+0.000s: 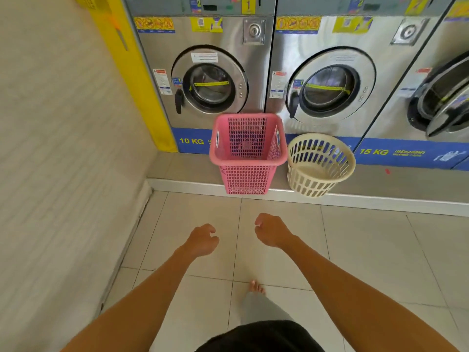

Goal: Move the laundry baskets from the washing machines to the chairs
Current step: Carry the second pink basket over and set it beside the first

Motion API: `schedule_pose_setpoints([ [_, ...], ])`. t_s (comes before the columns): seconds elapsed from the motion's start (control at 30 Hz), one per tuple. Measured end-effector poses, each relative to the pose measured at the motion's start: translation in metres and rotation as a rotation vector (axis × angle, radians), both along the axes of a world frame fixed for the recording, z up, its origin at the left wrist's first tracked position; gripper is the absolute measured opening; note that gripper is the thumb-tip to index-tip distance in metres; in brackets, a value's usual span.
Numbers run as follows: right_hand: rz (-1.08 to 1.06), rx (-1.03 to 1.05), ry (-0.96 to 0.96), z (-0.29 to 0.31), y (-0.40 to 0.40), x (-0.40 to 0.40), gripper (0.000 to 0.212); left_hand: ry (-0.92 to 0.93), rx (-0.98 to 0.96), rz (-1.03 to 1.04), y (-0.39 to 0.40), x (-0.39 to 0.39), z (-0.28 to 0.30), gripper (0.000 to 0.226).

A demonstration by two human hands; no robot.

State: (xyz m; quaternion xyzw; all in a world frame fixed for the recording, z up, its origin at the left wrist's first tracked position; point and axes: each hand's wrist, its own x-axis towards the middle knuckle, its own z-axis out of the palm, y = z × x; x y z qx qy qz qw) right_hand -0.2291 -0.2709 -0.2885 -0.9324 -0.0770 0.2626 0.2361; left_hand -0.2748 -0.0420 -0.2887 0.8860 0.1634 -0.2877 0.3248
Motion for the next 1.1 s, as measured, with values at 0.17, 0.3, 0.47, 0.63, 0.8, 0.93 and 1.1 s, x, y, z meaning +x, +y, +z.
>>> schedule_pose_setpoints([
  [0.17, 0.009, -0.073, 0.001, 0.010, -0.017, 0.100, 0.035, -0.035, 0.016, 0.024, 0.006, 0.096, 0.009, 0.043],
  [0.3, -0.008, -0.111, 0.024, 0.013, -0.024, 0.167, 0.035, -0.012, 0.018, 0.054, 0.008, 0.157, 0.012, 0.045],
  [0.47, -0.046, -0.096, 0.038, -0.003, -0.024, 0.248, 0.028, 0.019, 0.021, 0.034, 0.019, 0.236, 0.001, 0.045],
  [0.63, -0.093, -0.114, 0.085, -0.016, -0.017, 0.326, 0.029, 0.030, 0.040, -0.022, 0.037, 0.326, -0.019, 0.044],
  [0.8, -0.197, -0.210, 0.155, -0.020, -0.015, 0.399, 0.028, 0.046, 0.067, -0.144, 0.057, 0.410, -0.029, 0.035],
  [0.93, -0.310, -0.196, 0.165, -0.025, -0.022, 0.456, 0.031, 0.034, 0.122, -0.221, 0.076, 0.481, -0.030, 0.035],
  [1.1, -0.367, -0.197, 0.144, -0.040, -0.035, 0.505, 0.028, 0.008, 0.137, -0.259, 0.082, 0.539, -0.034, 0.033],
])
